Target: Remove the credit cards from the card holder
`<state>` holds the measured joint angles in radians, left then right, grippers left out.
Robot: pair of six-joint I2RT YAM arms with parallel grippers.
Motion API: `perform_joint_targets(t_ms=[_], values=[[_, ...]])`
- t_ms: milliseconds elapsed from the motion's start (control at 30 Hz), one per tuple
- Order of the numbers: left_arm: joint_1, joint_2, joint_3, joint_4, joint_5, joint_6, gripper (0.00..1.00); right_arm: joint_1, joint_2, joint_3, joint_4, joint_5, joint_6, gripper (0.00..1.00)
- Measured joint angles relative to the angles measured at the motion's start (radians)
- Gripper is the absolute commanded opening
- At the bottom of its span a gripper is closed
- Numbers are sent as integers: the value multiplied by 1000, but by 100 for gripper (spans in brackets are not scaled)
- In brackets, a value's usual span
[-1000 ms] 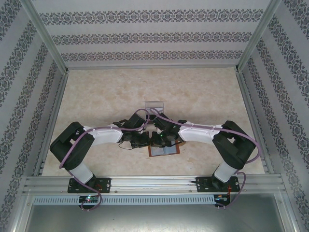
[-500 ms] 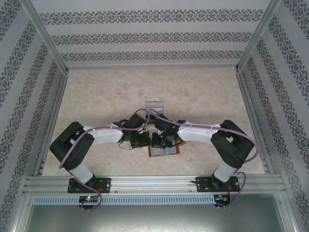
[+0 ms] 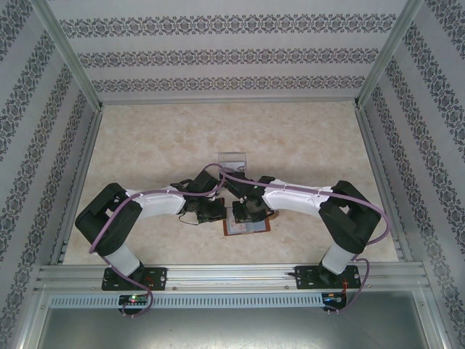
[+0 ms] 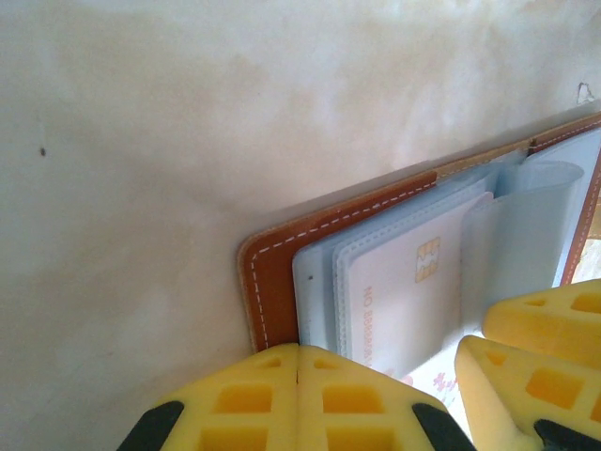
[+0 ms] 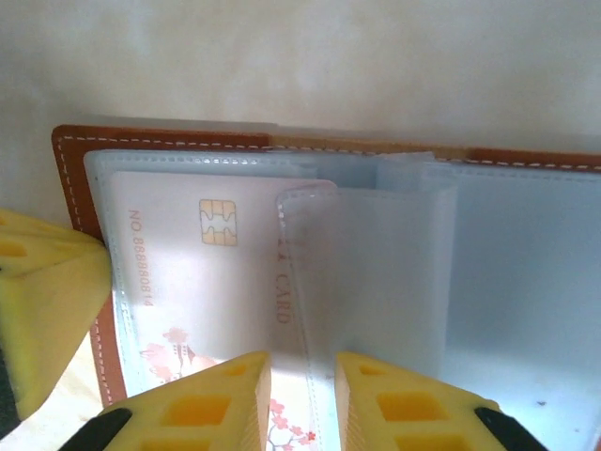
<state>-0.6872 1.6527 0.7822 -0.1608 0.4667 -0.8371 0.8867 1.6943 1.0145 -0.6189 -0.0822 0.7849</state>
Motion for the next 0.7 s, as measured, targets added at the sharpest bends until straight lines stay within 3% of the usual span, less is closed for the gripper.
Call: perform_joint_targets(t_ms=[467, 700], values=[[0, 0, 1, -4, 0, 0, 0, 52, 63, 144, -218, 169, -13, 38], [0, 0, 3, -8, 0, 0, 0, 60, 74, 159, -279, 228, -13, 39]])
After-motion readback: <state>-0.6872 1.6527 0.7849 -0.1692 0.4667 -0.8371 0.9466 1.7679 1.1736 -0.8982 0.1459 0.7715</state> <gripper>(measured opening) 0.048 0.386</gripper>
